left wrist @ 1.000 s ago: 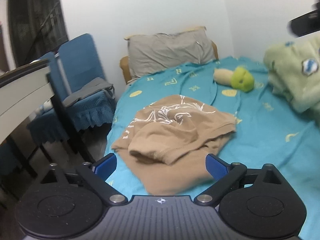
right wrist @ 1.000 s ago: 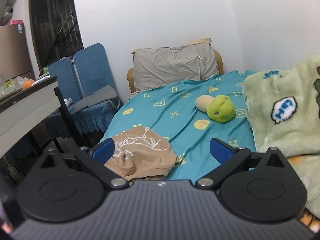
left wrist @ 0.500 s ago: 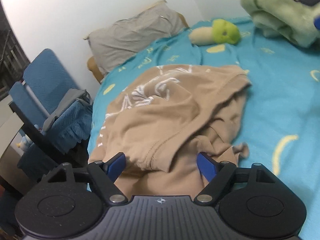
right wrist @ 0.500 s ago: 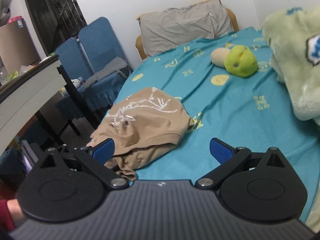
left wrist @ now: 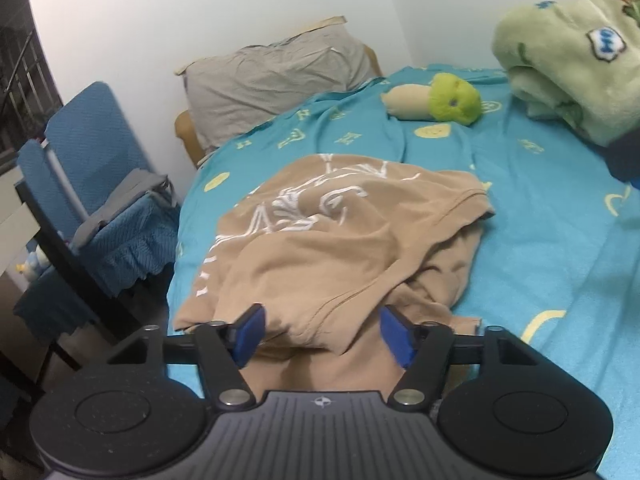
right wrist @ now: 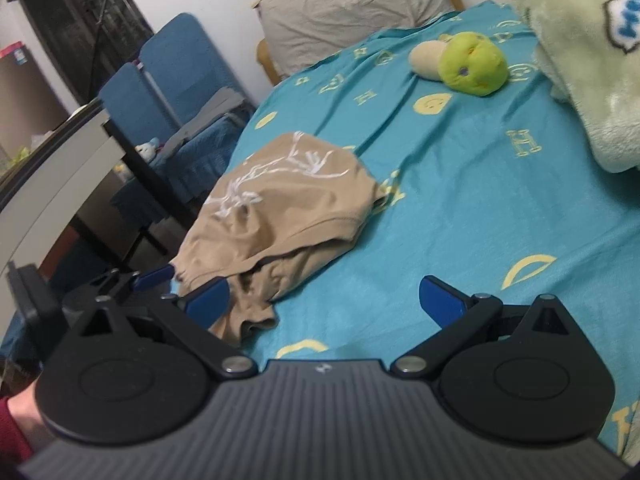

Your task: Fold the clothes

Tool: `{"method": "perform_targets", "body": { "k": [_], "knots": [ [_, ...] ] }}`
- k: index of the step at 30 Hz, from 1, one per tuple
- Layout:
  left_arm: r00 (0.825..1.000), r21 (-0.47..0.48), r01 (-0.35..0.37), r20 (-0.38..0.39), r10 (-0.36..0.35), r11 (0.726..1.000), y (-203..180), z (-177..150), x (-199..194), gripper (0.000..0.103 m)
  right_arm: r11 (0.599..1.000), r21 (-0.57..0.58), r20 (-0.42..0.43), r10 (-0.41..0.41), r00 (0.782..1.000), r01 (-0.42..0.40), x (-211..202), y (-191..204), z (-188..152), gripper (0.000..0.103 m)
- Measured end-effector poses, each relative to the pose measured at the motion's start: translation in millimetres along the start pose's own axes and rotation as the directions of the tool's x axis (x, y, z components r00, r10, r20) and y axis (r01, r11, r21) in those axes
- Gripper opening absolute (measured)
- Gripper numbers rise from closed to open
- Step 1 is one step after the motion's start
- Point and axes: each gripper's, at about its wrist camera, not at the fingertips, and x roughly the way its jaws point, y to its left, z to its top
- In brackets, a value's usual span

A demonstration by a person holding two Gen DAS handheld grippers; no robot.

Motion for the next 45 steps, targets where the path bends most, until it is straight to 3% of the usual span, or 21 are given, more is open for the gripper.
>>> {"method": "perform_targets", "body": {
  "k": [3,6,9,11,15,20,26,31,37,38,41,45],
  "knots": [
    [1.000,-0.043,0.020,0.001,-0.020,0.999,7.0,-0.5,-0.3,0.057,1.000,-0.001,-0.013,0.005,1.000,-0.005,2.5,1.0,-2.3,0.103],
    [1.000,0.003,-0.025,0.018,0.025,1.000,-0.4,-4.6,6.6,0.052,1.000,0.001,-0.018,0.002,1.000,-0.002,5.9,-1.0,-3.2,0.103],
    [0.998,0.078,-0.048,0.055,0.044,0.996,-11.3,-8.7,13.8,0.039,1.000,0.003,-0.018,-0.003,1.000,0.003,10.4,-3.3,-3.8,0.103],
    [0.995,0.078,-0.063,0.086,0.056,0.995,-12.4,-4.2,10.8,0.019,1.000,-0.008,-0.007,-0.008,1.000,0.008,11.5,-3.6,-4.4,0.103],
    [0.978,-0.049,-0.079,0.191,0.087,0.996,3.1,13.8,-13.6,0.016,0.999,-0.031,0.014,-0.017,1.000,0.018,13.6,-4.3,-5.5,0.103],
    [0.950,-0.216,-0.048,0.291,0.111,0.975,22.9,34.0,-56.4,0.014,0.996,-0.093,0.088,0.001,0.996,0.007,6.8,4.1,-6.2,0.103],
    [0.926,-0.262,0.043,0.373,0.060,0.964,21.7,40.6,-120.6,0.014,0.978,-0.204,0.192,0.072,0.979,-0.032,-10.6,25.0,-9.1,0.103],
    [0.898,-0.289,0.120,0.440,0.020,0.950,19.3,44.7,-173.8,0.014,0.959,-0.272,0.203,0.136,0.970,-0.077,-22.7,47.5,-13.4,0.103],
    [0.864,-0.330,0.215,0.503,-0.022,0.919,14.7,29.5,-227.9,0.014,0.953,-0.290,0.221,0.156,0.963,-0.088,-30.5,74.0,-19.6,0.103],
    [0.862,-0.332,0.217,0.506,-0.021,0.918,16.4,28.0,-228.7,0.014,0.954,-0.288,0.217,0.153,0.964,-0.087,-29.6,77.0,-19.7,0.103],
    [0.857,-0.337,0.224,0.516,-0.020,0.915,21.6,23.8,-231.0,0.014,0.951,-0.309,0.101,0.058,0.993,-0.024,-8.8,76.4,-22.9,0.103],
    [0.877,-0.373,0.194,0.480,0.010,0.907,42.0,19.3,-210.7,0.014,0.957,-0.260,0.100,-0.103,0.990,0.126,4.6,56.0,-19.8,0.103]
  ]
}}
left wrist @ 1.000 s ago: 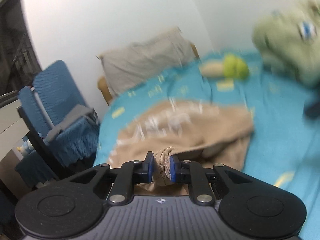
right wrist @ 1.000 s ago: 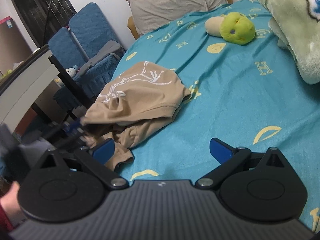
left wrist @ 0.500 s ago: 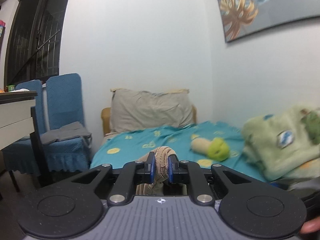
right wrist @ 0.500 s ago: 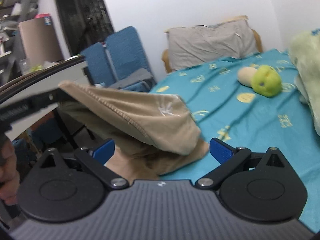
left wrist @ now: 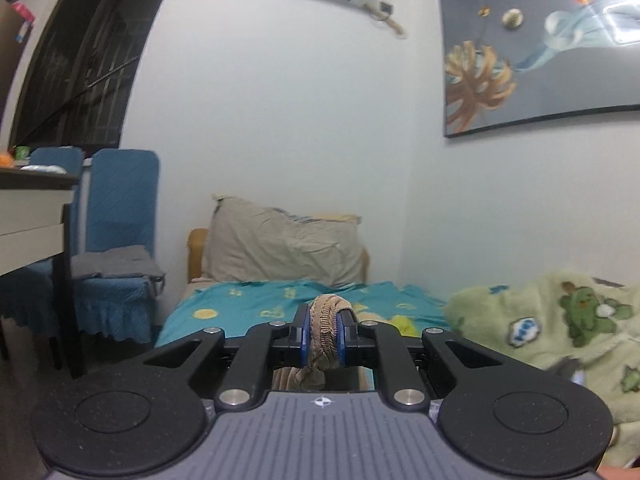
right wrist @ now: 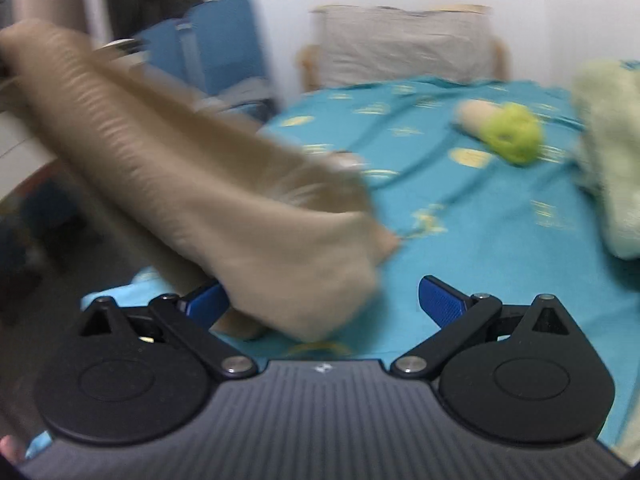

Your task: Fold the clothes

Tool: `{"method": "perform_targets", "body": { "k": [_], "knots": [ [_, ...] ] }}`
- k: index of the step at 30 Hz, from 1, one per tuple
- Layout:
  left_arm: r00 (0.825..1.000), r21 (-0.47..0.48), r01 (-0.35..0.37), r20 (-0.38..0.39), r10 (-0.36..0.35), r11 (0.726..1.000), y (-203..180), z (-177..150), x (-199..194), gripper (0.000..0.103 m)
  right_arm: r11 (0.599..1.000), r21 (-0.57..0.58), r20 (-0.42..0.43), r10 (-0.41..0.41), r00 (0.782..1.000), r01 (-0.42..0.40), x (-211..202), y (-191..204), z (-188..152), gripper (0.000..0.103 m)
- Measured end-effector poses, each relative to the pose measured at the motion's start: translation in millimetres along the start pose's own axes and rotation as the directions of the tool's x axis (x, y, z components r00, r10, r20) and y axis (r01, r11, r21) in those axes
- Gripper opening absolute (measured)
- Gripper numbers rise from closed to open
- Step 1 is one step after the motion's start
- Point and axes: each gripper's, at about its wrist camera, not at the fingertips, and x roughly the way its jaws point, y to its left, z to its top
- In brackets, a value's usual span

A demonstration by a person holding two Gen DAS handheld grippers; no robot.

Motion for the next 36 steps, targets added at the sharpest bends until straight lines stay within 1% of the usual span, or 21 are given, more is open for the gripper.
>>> {"method": "perform_targets", "body": {
  "k": [3,5,6,8,11,12,13,15,16,18,20,22,24,26,27,28,30,31,33,35,36],
  "knots": [
    [0.997,0.007,-0.011,-0.081,0.011,1.000,12.1,-10.7,27.0,0.014,0.994,0.097,-0.014,-0.053,0.999,0.054,4.5,-21.1,1.9,0.103],
    [0.988,0.014,-0.004,-0.157,0.006,1.000,13.7,-23.0,45.5,0.014,0.983,0.160,-0.027,-0.087,0.996,0.090,7.5,-35.2,3.1,0.103],
    [0.979,0.020,-0.002,-0.203,0.006,1.000,13.3,-30.5,55.4,0.014,0.976,0.191,-0.034,-0.104,0.994,0.108,9.0,-42.3,3.7,0.103],
    [0.957,0.031,0.003,-0.291,0.006,1.000,12.5,-45.6,75.0,0.014,0.957,0.253,-0.049,-0.136,0.989,0.144,12.0,-56.4,5.0,0.103],
    [0.922,0.021,-0.005,-0.387,0.012,1.000,13.2,-66.3,96.3,0.014,0.922,0.335,-0.073,-0.180,0.981,0.194,16.1,-75.9,6.8,0.103],
    [0.915,0.013,-0.012,-0.404,0.016,1.000,14.9,-71.1,100.6,0.014,0.935,0.306,-0.054,-0.168,0.984,0.177,13.3,-69.2,7.3,0.103],
    [0.912,0.002,-0.023,-0.409,0.022,1.000,17.7,-74.4,102.8,0.014,0.948,0.276,-0.036,-0.156,0.987,0.160,10.5,-62.4,7.7,0.103],
    [0.913,-0.016,-0.035,-0.408,0.025,0.999,21.8,-76.0,104.1,0.014,0.969,0.213,0.000,-0.130,0.992,0.127,4.9,-48.9,8.6,0.103],
    [0.917,-0.020,-0.036,-0.399,0.025,0.999,22.8,-73.4,103.5,0.014,0.977,0.181,0.017,-0.116,0.993,0.111,2.1,-42.1,9.1,0.103],
    [0.934,-0.037,-0.019,-0.356,0.004,0.999,19.2,-63.6,97.6,0.014,0.990,0.116,0.050,-0.086,0.995,0.080,-3.5,-28.6,10.0,0.103],
    [0.954,-0.043,0.021,-0.298,-0.033,0.999,14.2,-53.9,86.4,0.014,0.998,0.049,0.081,-0.054,0.995,0.050,-9.1,-15.1,10.9,0.103],
    [0.966,-0.026,0.069,-0.249,-0.073,0.997,2.5,-43.2,74.1,0.014,1.000,-0.019,0.110,-0.020,0.994,0.022,-14.7,-1.6,11.9,0.103],
    [0.972,-0.003,0.117,-0.206,-0.115,0.993,-8.7,-34.3,62.3,0.014,0.996,-0.088,0.136,0.016,0.991,-0.004,-20.3,12.0,12.8,0.103],
    [0.971,0.028,0.160,-0.182,-0.153,0.987,-18.8,-31.0,52.7,0.014,0.991,-0.126,0.168,0.061,0.984,-0.040,-27.2,21.5,14.3,0.103],
    [0.971,0.041,0.176,-0.175,-0.166,0.984,-23.6,-30.7,49.0,0.014,0.991,-0.125,0.185,0.070,0.980,-0.047,-31.6,22.4,15.3,0.103],
    [0.972,0.056,0.179,-0.165,-0.167,0.982,-27.8,-30.5,46.0,0.014,0.992,-0.118,0.201,0.056,0.978,-0.032,-35.1,21.6,15.8,0.103],
    [0.979,0.078,0.159,-0.139,-0.147,0.984,-33.7,-30.5,41.5,0.014,0.996,-0.078,0.217,-0.023,0.976,0.041,-36.2,16.3,17.4,0.103],
    [0.984,0.078,0.142,-0.122,-0.132,0.987,-34.2,-30.5,39.9,0.013,0.997,-0.039,0.215,-0.064,0.975,0.073,-35.1,11.1,19.0,0.103],
    [0.989,0.060,0.119,-0.092,-0.113,0.991,-33.9,-29.4,38.4,0.013,0.990,0.075,0.177,-0.130,0.976,0.118,-32.5,-7.9,22.4,0.103],
    [0.993,0.057,0.102,-0.068,-0.098,0.993,-35.5,-28.4,36.1,0.013,0.968,0.191,0.082,-0.182,0.980,0.164,-26.0,-28.8,22.9,0.103],
    [0.994,0.057,0.094,-0.057,-0.091,0.994,-36.6,-27.9,34.8,0.013,0.955,0.242,0.029,-0.187,0.982,0.175,-20.5,-38.5,21.5,0.103]
  ]
}}
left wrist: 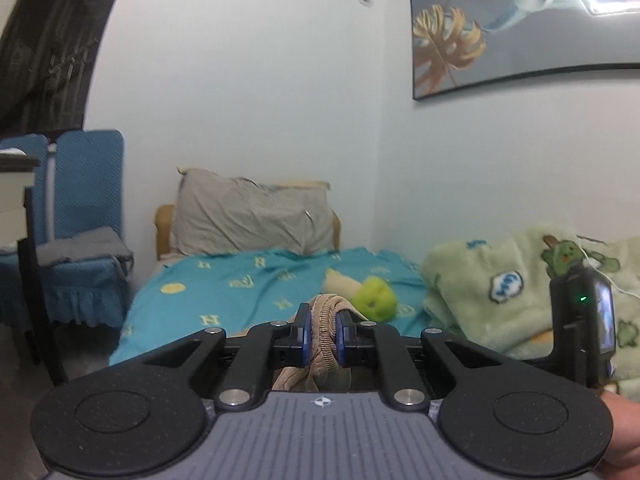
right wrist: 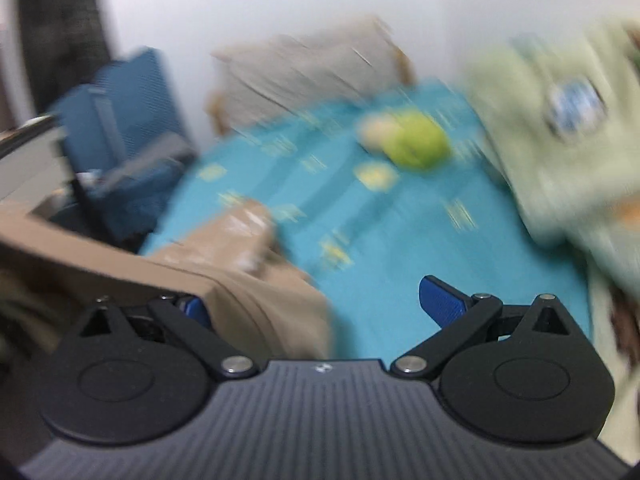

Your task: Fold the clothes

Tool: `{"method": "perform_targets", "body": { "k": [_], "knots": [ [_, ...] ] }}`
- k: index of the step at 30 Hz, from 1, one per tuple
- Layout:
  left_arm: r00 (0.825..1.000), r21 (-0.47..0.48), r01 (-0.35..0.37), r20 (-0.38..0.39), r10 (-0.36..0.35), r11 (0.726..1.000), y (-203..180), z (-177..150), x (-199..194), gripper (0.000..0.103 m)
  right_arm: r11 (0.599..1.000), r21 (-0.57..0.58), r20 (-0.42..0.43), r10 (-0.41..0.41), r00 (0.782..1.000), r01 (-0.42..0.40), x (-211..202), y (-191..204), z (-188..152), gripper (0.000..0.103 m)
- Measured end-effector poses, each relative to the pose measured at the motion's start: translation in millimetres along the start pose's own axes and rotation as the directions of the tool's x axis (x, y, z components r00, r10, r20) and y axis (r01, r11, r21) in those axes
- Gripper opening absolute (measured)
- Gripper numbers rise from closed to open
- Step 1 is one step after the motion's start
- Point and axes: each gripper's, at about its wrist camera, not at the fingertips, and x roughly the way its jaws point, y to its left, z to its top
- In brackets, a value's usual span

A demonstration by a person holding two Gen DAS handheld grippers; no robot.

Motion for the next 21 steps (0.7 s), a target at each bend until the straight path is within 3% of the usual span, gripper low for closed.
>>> {"method": "perform_targets", "body": {
  "k": [4,6,9,13,15,17,19,21],
  "knots": [
    [0.999,-0.013,-0.012,0.030,0.012,1.000,-3.8,1.7,-6.7,0.012,0.982,0.174,-0.150,-0.042,0.988,0.068,18.3,-27.3,-6.7,0.103],
    [0.999,-0.030,-0.010,0.032,0.011,1.000,-2.6,3.7,-8.7,0.012,0.982,0.168,-0.118,-0.070,0.991,0.090,12.9,-28.6,-7.8,0.103],
    [0.999,-0.038,-0.022,0.033,0.023,0.999,1.2,4.1,-12.2,0.012,0.987,0.125,-0.003,-0.097,0.995,0.097,1.9,-19.2,-6.7,0.103],
    [0.999,-0.052,-0.046,-0.015,0.045,0.998,8.3,2.0,-10.7,0.012,0.997,0.039,-0.021,-0.060,0.998,0.061,15.4,-4.6,-11.3,0.101],
    [0.996,-0.048,-0.060,-0.062,0.057,0.997,10.5,-3.0,-5.4,0.013,0.999,-0.004,-0.030,-0.042,0.999,0.042,22.2,2.7,-13.6,0.089],
    [0.991,-0.034,-0.072,-0.114,0.068,0.997,11.9,-10.4,1.7,0.014,0.999,-0.047,-0.041,-0.024,0.999,0.022,28.9,10.1,-15.9,0.045],
    [0.983,-0.019,-0.084,-0.164,0.080,0.996,12.1,-18.2,8.7,0.017,0.996,-0.089,-0.052,-0.007,0.999,0.002,35.7,17.4,-18.2,0.031],
    [0.973,0.005,-0.098,-0.211,0.097,0.995,9.3,-27.1,15.6,0.022,0.996,-0.094,-0.045,-0.006,0.999,0.002,36.2,17.8,-18.6,0.026]
  ]
}}
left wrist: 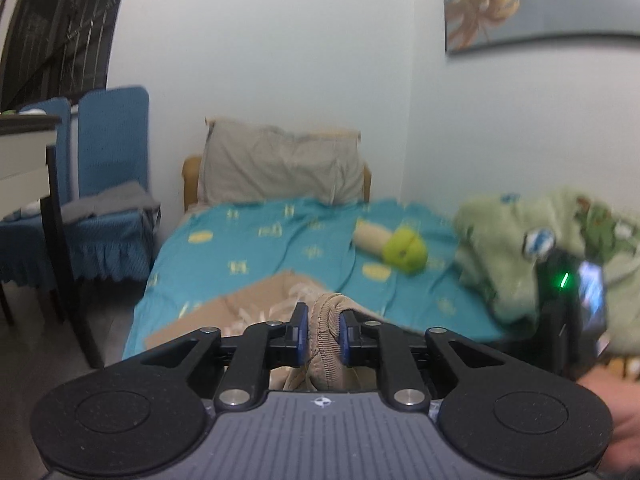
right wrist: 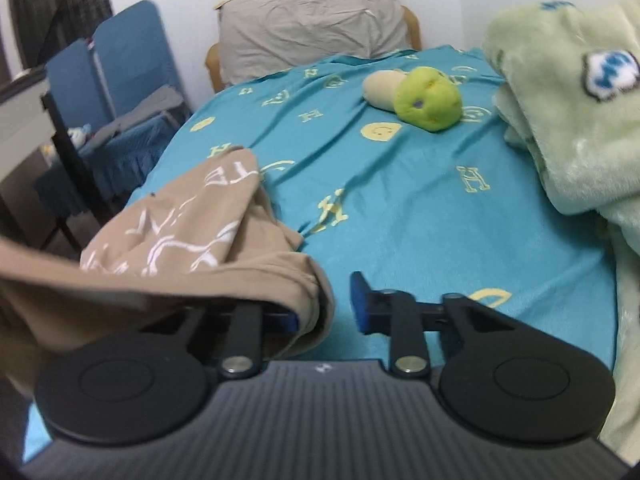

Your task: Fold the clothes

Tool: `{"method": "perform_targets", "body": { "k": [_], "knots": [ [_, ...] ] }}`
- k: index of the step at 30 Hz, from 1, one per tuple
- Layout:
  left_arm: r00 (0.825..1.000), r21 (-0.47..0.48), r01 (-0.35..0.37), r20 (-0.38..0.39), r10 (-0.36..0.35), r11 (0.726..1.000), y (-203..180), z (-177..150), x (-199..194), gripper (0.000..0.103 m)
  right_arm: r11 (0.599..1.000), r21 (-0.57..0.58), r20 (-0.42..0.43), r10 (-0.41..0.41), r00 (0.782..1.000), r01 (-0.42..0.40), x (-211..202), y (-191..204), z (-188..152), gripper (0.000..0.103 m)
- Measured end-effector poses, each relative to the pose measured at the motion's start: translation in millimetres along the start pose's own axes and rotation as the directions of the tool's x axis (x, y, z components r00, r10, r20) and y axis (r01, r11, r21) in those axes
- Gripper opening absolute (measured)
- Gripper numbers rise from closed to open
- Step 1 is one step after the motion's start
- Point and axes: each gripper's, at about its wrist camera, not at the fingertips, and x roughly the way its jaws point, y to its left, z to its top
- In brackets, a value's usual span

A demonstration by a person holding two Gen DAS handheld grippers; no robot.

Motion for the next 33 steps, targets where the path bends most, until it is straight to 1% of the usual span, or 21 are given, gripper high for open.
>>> {"method": "perform_targets", "body": {
  "k": [1,4,5,7,8,9,11,13,14,15,17,19,21,23,25,26,27,29,31,32,33],
  "knots": [
    [1.000,0.012,-0.013,-0.023,0.013,1.000,-1.7,-4.0,4.3,0.024,1.000,0.013,0.010,-0.007,1.000,0.007,-2.2,-2.6,0.2,0.027],
    [0.996,0.054,-0.044,-0.081,0.049,0.998,-7.0,-17.3,16.8,0.043,0.998,0.054,0.045,-0.019,0.999,0.017,-4.3,-12.9,0.5,0.027],
    [0.993,0.076,-0.054,-0.101,0.062,0.996,-10.1,-22.5,21.0,0.046,0.998,0.068,0.058,-0.022,0.998,0.018,-4.5,-16.4,0.7,0.027],
    [0.986,0.137,-0.074,-0.138,0.093,0.988,-19.3,-32.3,31.6,0.047,0.997,0.081,0.081,-0.021,0.997,0.014,-7.9,-18.0,2.4,0.027],
    [0.982,0.169,-0.082,-0.153,0.108,0.982,-23.9,-38.6,35.7,0.051,0.996,0.087,0.092,-0.018,0.996,0.010,-9.8,-19.0,3.4,0.027],
    [0.979,0.194,-0.090,-0.162,0.123,0.977,-27.8,-43.6,39.1,0.053,0.995,0.099,0.104,-0.012,0.994,0.002,-11.4,-20.3,4.9,0.027],
    [0.973,0.233,-0.110,-0.171,0.152,0.966,-34.8,-51.3,44.5,0.062,0.992,0.123,0.134,0.001,0.991,-0.017,-16.2,-22.7,7.8,0.027],
    [0.966,0.260,-0.132,-0.181,0.182,0.957,-40.6,-57.7,49.4,0.066,0.989,0.144,0.169,0.013,0.986,-0.038,-22.6,-24.9,10.4,0.027],
    [0.962,0.259,-0.147,-0.188,0.199,0.955,-42.1,-59.1,51.4,0.071,0.988,0.151,0.195,0.016,0.981,-0.046,-27.0,-25.6,11.8,0.027],
    [0.959,0.250,-0.152,-0.195,0.204,0.956,-42.6,-59.5,52.4,0.073,0.986,0.157,0.225,0.021,0.974,-0.058,-31.2,-26.4,13.0,0.027],
    [0.959,0.234,-0.146,-0.205,0.195,0.961,-44.2,-60.6,53.3,0.076,0.982,0.166,0.288,0.039,0.957,-0.090,-40.9,-27.9,15.9,0.027],
    [0.951,0.245,-0.167,-0.215,0.221,0.955,-48.3,-63.7,55.2,0.076,0.980,0.164,0.349,0.050,0.936,-0.113,-50.5,-28.0,18.5,0.028],
    [0.936,0.248,-0.207,-0.233,0.266,0.946,-49.9,-66.7,58.0,0.079,0.983,0.150,0.396,0.041,0.918,-0.109,-59.4,-26.0,20.2,0.028],
    [0.920,0.218,-0.243,-0.258,0.296,0.945,-46.0,-67.9,59.8,0.082,0.986,0.136,0.437,0.031,0.899,-0.101,-67.3,-23.8,21.0,0.028],
    [0.902,0.176,-0.283,-0.284,0.324,0.943,-39.3,-67.8,61.9,0.085,0.992,0.107,0.451,0.012,0.893,-0.067,-70.4,-19.6,21.9,0.029],
    [0.893,0.144,-0.315,-0.290,0.344,0.938,-33.1,-66.5,61.5,0.085,0.995,0.092,0.452,-0.001,0.892,-0.045,-70.3,-17.8,22.4,0.033],
    [0.882,0.105,-0.356,-0.291,0.371,0.929,-24.8,-64.4,60.2,0.085,0.996,0.086,0.441,-0.020,0.897,-0.020,-67.0,-17.5,22.2,0.038],
    [0.857,0.025,-0.434,-0.295,0.421,0.901,-8.1,-60.1,57.5,0.085,0.997,0.076,0.411,-0.059,0.910,0.031,-57.6,-18.4,21.4,0.066],
    [0.829,-0.054,-0.507,-0.304,0.470,0.860,8.6,-55.7,54.7,0.085,0.995,0.059,0.346,-0.091,0.934,0.075,-40.7,-21.2,19.6,0.081],
    [0.813,-0.093,-0.542,-0.311,0.492,0.835,17.0,-53.6,53.4,0.085,0.994,0.042,0.306,-0.108,0.946,0.100,-30.7,-21.9,18.3,0.083],
    [0.797,-0.132,-0.574,-0.318,0.514,0.808,25.3,-51.4,52.0,0.085,0.992,0.004,0.247,-0.124,0.961,0.127,-17.5,-21.4,15.5,0.083]
  ]
}}
